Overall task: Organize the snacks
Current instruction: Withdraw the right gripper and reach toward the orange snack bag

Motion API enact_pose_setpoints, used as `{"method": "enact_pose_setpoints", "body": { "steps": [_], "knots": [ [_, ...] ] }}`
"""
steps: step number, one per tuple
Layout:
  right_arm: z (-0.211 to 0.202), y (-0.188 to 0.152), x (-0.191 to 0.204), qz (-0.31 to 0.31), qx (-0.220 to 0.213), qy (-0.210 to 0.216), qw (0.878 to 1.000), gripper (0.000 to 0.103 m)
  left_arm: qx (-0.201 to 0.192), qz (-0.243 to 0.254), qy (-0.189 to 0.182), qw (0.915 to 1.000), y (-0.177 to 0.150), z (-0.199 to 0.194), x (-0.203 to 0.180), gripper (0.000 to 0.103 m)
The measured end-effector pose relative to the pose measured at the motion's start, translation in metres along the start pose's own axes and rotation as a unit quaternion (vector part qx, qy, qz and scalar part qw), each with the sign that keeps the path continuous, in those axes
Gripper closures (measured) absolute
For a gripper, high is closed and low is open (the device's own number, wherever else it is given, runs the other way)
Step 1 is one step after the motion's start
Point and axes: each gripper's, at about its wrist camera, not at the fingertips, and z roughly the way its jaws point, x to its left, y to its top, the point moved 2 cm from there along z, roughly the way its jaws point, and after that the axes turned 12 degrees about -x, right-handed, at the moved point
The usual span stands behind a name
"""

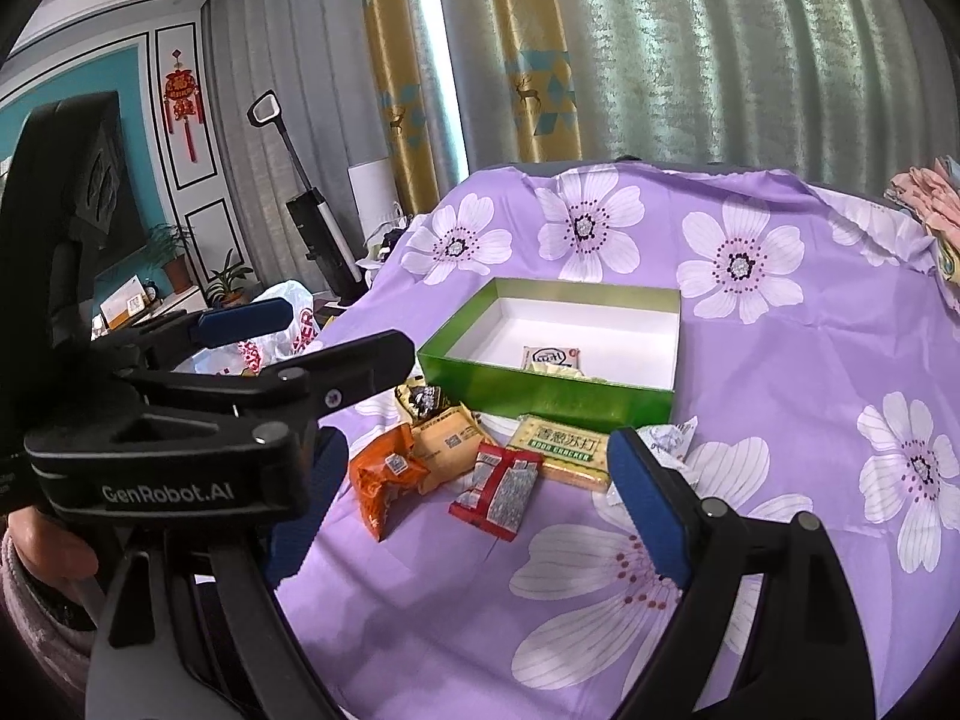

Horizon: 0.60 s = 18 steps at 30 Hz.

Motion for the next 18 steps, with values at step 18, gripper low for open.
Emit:
{"method": "enact_pose_setpoints", "body": {
  "steps": [18],
  "knots": [
    [0.029, -0.057, 0.011, 0.025, 0.080, 0.030, 0.996, 0.014, 0.110, -0.172, -0.012, 0.9789, -0.099, 0.012, 0.113, 0.005]
  ]
}}
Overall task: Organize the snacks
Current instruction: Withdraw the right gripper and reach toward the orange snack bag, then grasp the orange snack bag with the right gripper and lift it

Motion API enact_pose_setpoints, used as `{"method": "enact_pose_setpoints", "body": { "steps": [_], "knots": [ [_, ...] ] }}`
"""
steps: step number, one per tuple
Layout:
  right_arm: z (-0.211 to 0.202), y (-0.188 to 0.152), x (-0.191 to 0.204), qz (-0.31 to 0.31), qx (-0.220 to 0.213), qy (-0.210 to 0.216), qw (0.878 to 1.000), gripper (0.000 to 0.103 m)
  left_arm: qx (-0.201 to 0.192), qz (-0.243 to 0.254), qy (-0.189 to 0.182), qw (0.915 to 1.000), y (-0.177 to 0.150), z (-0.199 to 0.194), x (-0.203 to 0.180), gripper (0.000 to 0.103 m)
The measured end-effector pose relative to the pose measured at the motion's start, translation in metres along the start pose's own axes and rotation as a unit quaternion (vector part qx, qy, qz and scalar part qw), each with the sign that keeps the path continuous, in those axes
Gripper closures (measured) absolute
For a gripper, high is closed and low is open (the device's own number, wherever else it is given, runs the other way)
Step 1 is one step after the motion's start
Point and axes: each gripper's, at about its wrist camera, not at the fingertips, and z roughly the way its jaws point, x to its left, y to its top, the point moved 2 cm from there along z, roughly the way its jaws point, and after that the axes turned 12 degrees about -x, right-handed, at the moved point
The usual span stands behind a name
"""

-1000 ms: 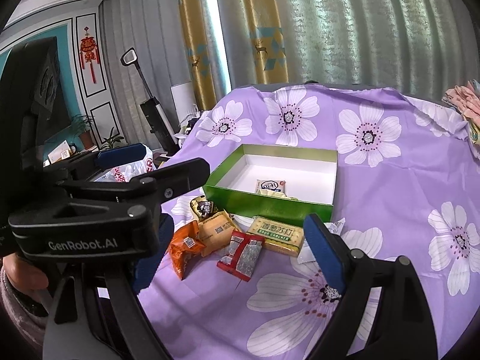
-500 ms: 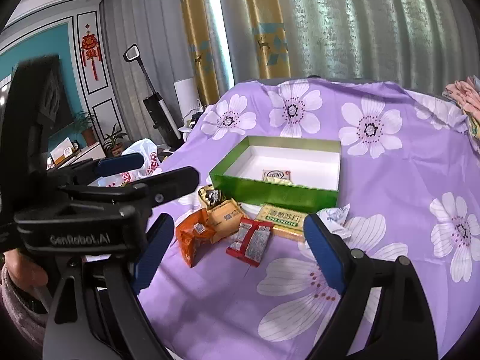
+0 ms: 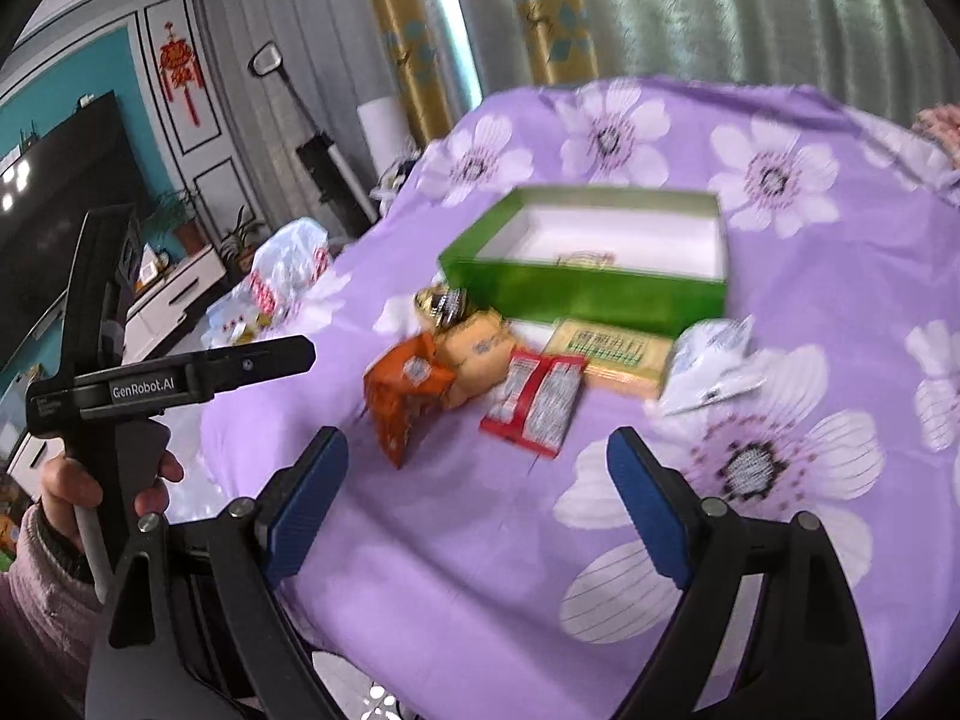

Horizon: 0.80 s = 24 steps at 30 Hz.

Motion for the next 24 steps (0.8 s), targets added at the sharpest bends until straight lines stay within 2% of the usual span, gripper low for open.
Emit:
{"method": "enact_pose_setpoints", "body": {
  "steps": [5, 14, 16, 24],
  "knots": [
    [0.029, -0.018, 0.010, 0.007, 0.033, 0.030, 0.999, 0.014, 0.013, -0.017, -0.019, 0.9996, -0.009, 0.012, 0.013, 0.005],
    [0.081, -0.032, 0.026, 0.018, 0.063, 0.067, 0.996, 0.016, 0.029, 0.009, -0.046, 0.9985, -0.006, 0.042, 0.010, 0.005],
    [0.091, -0.032, 0.030, 0.017, 0.067, 0.071, 0.995, 0.017, 0.032, 0.018, -0.048, 0.9982, -0.003, 0.049, 0.009, 0.005],
    [0.126, -0.033, 0.036, 0.028, 0.084, 0.088, 0.992, 0.036, 0.057, 0.031, -0.068, 0.9955, 0.002, 0.073, 0.012, 0.006]
  ]
}}
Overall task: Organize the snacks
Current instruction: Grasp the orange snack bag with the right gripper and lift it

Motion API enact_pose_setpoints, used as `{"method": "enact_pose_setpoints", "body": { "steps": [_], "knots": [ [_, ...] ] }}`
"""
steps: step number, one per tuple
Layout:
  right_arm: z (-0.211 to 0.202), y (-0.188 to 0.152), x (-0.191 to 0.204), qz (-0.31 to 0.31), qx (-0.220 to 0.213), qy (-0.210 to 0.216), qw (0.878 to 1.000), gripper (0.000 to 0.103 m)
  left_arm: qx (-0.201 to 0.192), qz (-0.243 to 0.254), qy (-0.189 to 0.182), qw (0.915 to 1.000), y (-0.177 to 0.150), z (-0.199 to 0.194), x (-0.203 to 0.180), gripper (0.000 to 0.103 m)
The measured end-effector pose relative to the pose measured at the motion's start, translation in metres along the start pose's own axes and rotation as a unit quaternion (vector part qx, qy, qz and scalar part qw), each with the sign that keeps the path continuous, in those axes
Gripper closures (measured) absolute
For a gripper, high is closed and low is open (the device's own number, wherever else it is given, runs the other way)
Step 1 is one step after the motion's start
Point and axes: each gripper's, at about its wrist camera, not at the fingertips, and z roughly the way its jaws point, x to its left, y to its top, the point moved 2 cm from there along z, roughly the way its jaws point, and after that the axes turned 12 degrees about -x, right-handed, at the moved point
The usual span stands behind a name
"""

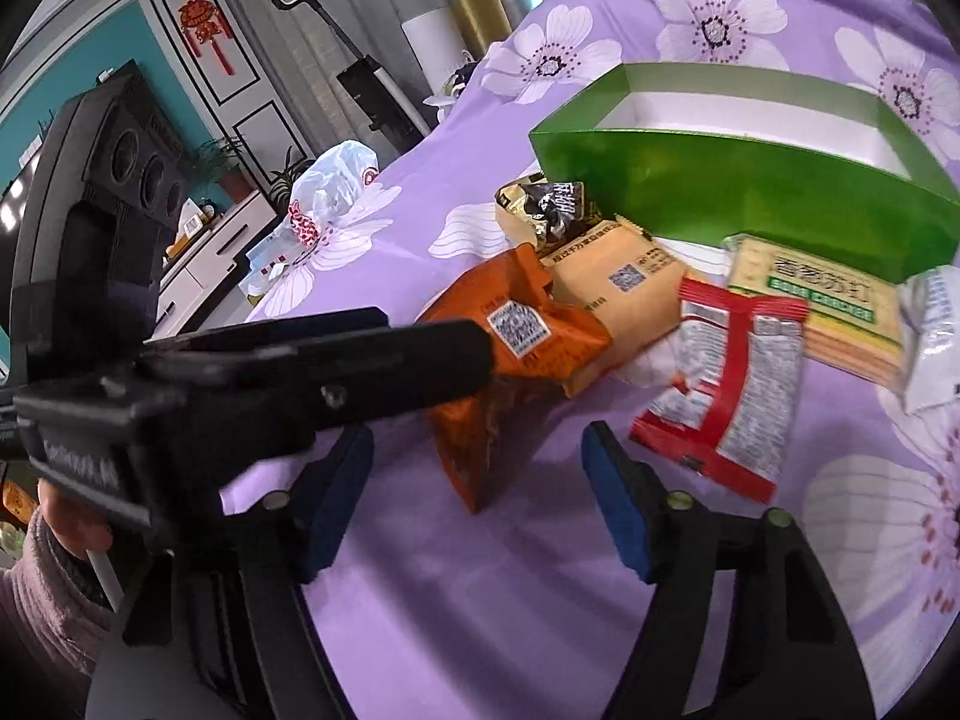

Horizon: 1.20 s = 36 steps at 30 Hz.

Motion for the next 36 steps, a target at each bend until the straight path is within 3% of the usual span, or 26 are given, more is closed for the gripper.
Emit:
{"method": "enact_pose_setpoints", "body": {
  "steps": [4, 11, 15, 16, 36],
  "knots": [
    [0.007, 0.004, -0.002, 0.008, 0.000, 0.007, 1.000, 0.044, 0.016, -0.006, -0.020, 0.9996, -0.001, 0.009, 0.003, 0.023],
    [0.018, 0.006, -0.002, 0.017, 0.011, 0.029, 0.999, 0.068, 0.032, -0.027, -0.037, 0.9984, -0.004, 0.012, 0.003, 0.041],
    [0.017, 0.004, 0.004, -0.005, 0.012, 0.022, 1.000, 0.072, 0.029, -0.024, -0.032, 0.9988, -0.007, 0.006, -0.002, 0.047],
    [0.015, 0.004, 0.004, -0.003, 0.011, 0.022, 1.000, 0.072, 0.027, -0.024, -0.031, 0.9989, -0.008, 0.004, -0.002, 0.052],
    [-0.070, 0.022, 0.025, -0.052, -0.056, 0.001, 0.997, 0.073, -0.035, 0.006, -0.060, 0.9976, 0.007, -0.053, -0.071, 0.053]
  ]
}}
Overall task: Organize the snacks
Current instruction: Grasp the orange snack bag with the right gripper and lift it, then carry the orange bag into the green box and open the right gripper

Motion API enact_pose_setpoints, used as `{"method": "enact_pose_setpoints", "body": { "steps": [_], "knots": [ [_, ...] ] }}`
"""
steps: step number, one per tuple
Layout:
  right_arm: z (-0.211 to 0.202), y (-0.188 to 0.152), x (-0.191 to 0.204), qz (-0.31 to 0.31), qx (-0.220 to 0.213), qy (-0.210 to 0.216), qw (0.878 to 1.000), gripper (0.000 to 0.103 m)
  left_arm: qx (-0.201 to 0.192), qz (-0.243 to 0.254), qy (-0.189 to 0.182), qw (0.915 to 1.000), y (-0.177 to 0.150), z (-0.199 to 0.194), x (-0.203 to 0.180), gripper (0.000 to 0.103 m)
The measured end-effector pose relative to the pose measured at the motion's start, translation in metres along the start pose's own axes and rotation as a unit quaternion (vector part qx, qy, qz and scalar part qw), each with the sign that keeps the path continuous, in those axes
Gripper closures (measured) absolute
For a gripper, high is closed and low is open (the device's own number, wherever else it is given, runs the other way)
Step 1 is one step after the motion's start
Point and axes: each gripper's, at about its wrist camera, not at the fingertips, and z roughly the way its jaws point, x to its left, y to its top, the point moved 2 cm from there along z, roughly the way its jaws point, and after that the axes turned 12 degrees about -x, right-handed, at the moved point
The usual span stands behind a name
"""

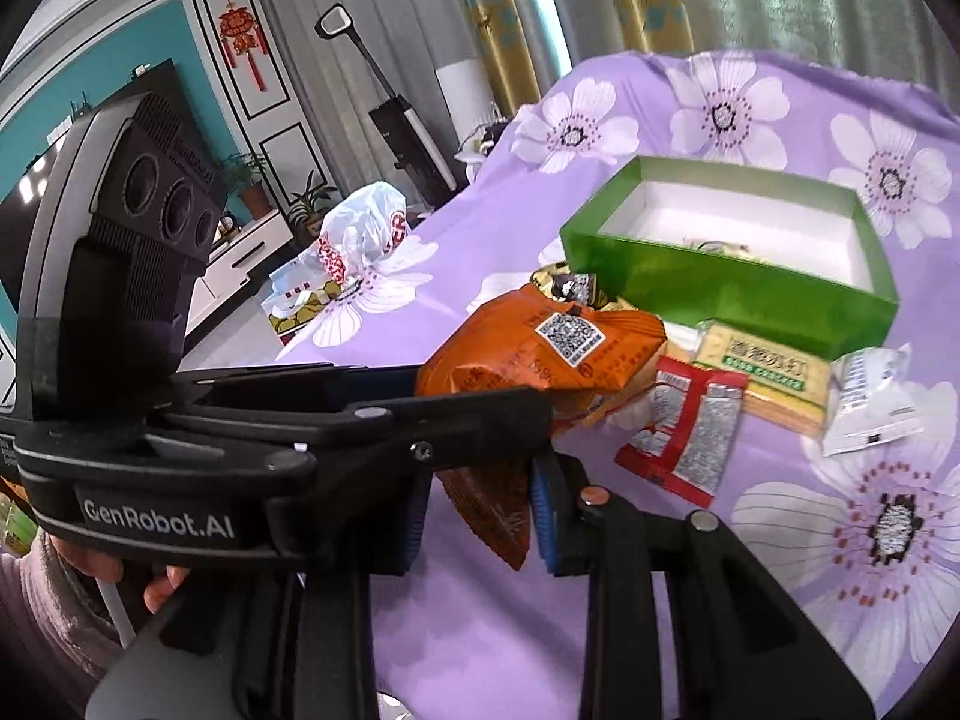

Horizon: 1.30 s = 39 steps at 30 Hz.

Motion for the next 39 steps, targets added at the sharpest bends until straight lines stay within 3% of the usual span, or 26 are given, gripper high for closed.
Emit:
{"method": "enact_pose_setpoints", "body": {
  "steps": [21, 39],
  "knots": [
    [-0.037, 0.022, -0.029, 0.003, -0.054, -0.034, 0.998, 0.073, -0.004, 0.052, -0.022, 0.9984, 0.030, 0.028, -0.048, 0.053],
    [-0.014, 0.060, -0.075, -0.004, -0.069, -0.066, 0.995, 0.073, -0.008, 0.064, -0.030, 0.9975, 0.072, 0.082, -0.052, 0.053]
  ]
}}
